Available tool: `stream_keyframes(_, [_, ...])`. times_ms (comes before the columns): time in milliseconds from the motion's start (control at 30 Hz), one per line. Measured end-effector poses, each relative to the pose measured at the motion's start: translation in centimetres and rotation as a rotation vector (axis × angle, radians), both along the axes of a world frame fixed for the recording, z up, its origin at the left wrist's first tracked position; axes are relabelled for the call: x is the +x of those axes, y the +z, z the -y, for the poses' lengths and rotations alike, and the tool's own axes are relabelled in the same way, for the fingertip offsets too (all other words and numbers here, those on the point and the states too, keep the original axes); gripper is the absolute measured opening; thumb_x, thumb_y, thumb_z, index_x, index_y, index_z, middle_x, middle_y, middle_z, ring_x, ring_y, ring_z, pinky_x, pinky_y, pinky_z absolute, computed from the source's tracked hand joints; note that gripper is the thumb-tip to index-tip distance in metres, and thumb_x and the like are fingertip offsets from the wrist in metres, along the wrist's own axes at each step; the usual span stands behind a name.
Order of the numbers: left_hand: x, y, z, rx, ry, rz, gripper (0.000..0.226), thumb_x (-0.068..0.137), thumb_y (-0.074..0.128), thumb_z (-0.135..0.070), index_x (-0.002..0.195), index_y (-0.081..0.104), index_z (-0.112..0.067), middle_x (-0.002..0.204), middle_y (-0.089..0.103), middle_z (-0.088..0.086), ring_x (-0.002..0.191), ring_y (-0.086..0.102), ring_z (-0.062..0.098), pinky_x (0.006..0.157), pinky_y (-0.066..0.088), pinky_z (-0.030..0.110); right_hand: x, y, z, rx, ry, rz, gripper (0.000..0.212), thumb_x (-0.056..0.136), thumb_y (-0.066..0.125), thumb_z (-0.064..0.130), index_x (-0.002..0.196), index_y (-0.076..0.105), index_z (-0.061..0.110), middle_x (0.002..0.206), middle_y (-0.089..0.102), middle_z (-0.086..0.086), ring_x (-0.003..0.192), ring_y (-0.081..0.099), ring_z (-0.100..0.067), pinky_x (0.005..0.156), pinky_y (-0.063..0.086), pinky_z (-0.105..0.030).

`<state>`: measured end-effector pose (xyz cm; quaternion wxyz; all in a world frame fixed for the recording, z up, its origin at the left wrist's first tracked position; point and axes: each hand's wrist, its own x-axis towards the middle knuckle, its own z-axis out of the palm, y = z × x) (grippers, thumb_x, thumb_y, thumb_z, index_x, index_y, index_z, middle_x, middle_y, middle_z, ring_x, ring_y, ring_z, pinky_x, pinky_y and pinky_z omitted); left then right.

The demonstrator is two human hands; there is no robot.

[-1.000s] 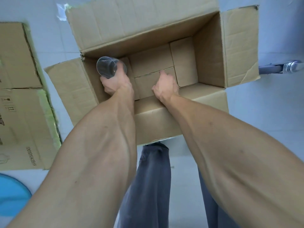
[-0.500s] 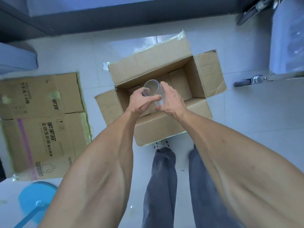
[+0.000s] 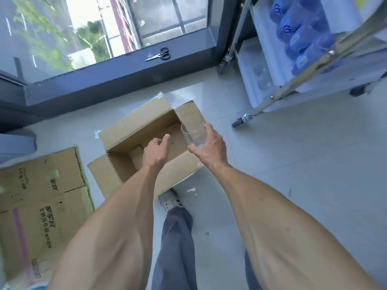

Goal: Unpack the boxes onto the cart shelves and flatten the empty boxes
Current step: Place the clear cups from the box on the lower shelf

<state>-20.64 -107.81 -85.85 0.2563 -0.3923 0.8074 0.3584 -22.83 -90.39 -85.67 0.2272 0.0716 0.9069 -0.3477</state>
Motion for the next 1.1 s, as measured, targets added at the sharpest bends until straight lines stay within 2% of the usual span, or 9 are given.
stream_keyframes(100, [1.2,-0.1,-9.9,-0.049,-0.185,0.047,0.041,0.09,0.051,-0.045,0.098,0.068,-0.009,0.094,0.069,0.011,0.093,0.063,0.032,0.074,0.044,0.032,1.1,0.7,-9.5,0.029,-0.016,0.004,0.075,0.066,0.078,0.047,0.127,0.045,0.019,0.115,0.063,-0.009,0.107,0.057,-0.032,0.088,0.049,-0.038])
stream_keyframes(267, [2.3,0.0,-28.2,-0.005,-0.248,0.061,0.02,0.085,0.056,-0.028,0.079,0.058,-0.009,0.078,0.06,0.009,0.078,0.058,0.031,0.068,0.045,0.033,3.0,2.0,-27.1,0.116,-0.071,0.033,0.072,0.068,0.078,0.044,0.124,0.043,0.017,0.115,0.06,-0.01,0.108,0.054,-0.032,0.081,0.041,-0.034])
stream_keyframes(367, [1.0,0.5,-38.0,0.04,-0.351,0.072,0.02,0.084,0.057,-0.025,0.093,0.061,-0.008,0.088,0.062,0.011,0.087,0.06,0.034,0.069,0.045,0.031,3.4,2.4,-36.5,0.151,-0.157,0.042,0.073,0.07,0.077,0.042,0.128,0.04,0.016,0.114,0.059,-0.01,0.107,0.054,-0.032,0.083,0.044,-0.035])
stream_keyframes(467, [-0.8,0.9,-45.3,0.024,-0.433,0.059,0.018,0.082,0.054,-0.021,0.069,0.046,-0.01,0.068,0.049,0.007,0.074,0.052,0.034,0.053,0.034,0.029,3.4,2.6,-44.2,0.183,-0.238,0.024,0.073,0.071,0.076,0.037,0.13,0.039,0.016,0.112,0.058,-0.01,0.106,0.053,-0.032,0.082,0.042,-0.034])
stream_keyframes(533, [-1.9,0.9,-50.0,0.012,-0.474,0.057,0.017,0.082,0.053,-0.02,0.077,0.054,-0.004,0.074,0.055,0.015,0.079,0.055,0.038,0.057,0.043,0.033,3.2,2.4,-49.1,0.203,-0.312,0.017,0.073,0.071,0.075,0.036,0.131,0.039,0.015,0.113,0.058,-0.01,0.106,0.053,-0.032,0.08,0.04,-0.034])
stream_keyframes(567, [-2.6,0.6,-52.1,0.009,-0.489,0.054,0.026,0.083,0.054,-0.02,0.093,0.061,0.002,0.089,0.062,0.021,0.089,0.059,0.04,0.068,0.049,0.037,2.8,2.1,-51.2,0.213,-0.344,0.017,0.074,0.07,0.076,0.036,0.131,0.039,0.015,0.114,0.058,-0.01,0.107,0.053,-0.032,0.08,0.04,-0.034])
stream_keyframes(667, [-4.7,-0.3,-55.9,-0.021,-0.508,0.073,0.044,0.085,0.053,-0.021,0.12,0.059,0.005,0.118,0.063,0.024,0.106,0.061,0.04,0.084,0.051,0.041,1.0,1.1,-55.5,0.217,-0.419,0.02,0.076,0.07,0.077,0.036,0.132,0.039,0.015,0.116,0.059,-0.011,0.108,0.054,-0.033,0.078,0.039,-0.034])
stream_keyframes(900, [-11.3,-3.3,-60.3,-0.079,-0.453,0.171,0.031,0.086,0.053,-0.018,0.109,0.058,0.002,0.11,0.063,0.02,0.085,0.051,0.031,0.071,0.039,0.031,-7.1,-2.2,-61.3,0.172,-0.476,0.047,0.071,0.068,0.08,0.035,0.124,0.042,0.014,0.112,0.061,-0.01,0.104,0.057,-0.033,0.073,0.037,-0.031])
stream_keyframes(1100, [-16.1,-4.5,-64.0,-0.107,-0.457,0.153,0.03,0.086,0.053,-0.019,0.109,0.059,0.0,0.111,0.063,0.019,0.09,0.055,0.032,0.072,0.039,0.031,-13.4,-3.6,-64.7,0.118,-0.459,0.01,0.076,0.069,0.082,0.035,0.129,0.041,0.014,0.116,0.061,-0.01,0.105,0.057,-0.031,0.073,0.036,-0.03])
